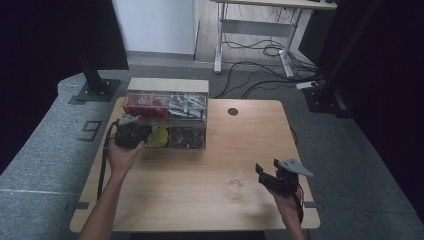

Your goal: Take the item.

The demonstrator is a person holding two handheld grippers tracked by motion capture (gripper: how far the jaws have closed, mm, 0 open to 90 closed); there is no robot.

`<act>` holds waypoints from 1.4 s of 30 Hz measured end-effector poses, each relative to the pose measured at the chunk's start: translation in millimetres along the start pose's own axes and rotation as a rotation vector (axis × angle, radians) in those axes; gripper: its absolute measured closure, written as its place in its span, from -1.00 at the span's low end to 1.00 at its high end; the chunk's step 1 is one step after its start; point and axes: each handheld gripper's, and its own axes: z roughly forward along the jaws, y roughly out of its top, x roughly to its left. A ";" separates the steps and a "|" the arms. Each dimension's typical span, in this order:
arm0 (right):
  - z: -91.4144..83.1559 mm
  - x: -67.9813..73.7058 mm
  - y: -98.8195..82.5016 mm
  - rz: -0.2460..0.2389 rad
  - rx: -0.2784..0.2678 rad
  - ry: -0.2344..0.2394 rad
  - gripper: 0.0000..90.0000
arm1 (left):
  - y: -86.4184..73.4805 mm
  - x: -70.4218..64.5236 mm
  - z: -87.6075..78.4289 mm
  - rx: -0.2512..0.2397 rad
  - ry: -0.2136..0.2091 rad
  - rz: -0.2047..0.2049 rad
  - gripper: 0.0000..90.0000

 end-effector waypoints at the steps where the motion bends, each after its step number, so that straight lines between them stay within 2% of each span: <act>1: -0.1 1.4 1.3 -0.004 -0.002 0.004 -0.41 | 0.4 0.2 0.0 0.001 0.000 0.000 1.00; 7: 6.3 15.8 6.3 -0.036 -0.007 0.036 -0.38 | 4.0 0.2 0.5 -0.002 0.005 0.009 1.00; 16: 16.5 36.0 18.8 -0.040 -0.018 0.121 -0.30 | 5.8 2.1 1.4 0.002 -0.007 0.005 1.00; 26: 30.5 61.1 29.5 -0.073 -0.008 0.194 -0.29 | 7.7 2.0 2.1 0.011 0.000 0.006 1.00; 32: 42.7 71.7 34.2 -0.055 0.008 0.225 -0.28 | 8.3 0.8 3.1 0.015 -0.005 0.004 1.00; 42: 55.0 88.9 39.3 -0.074 0.020 0.252 -0.24 | 9.7 0.9 2.3 0.019 -0.008 0.005 1.00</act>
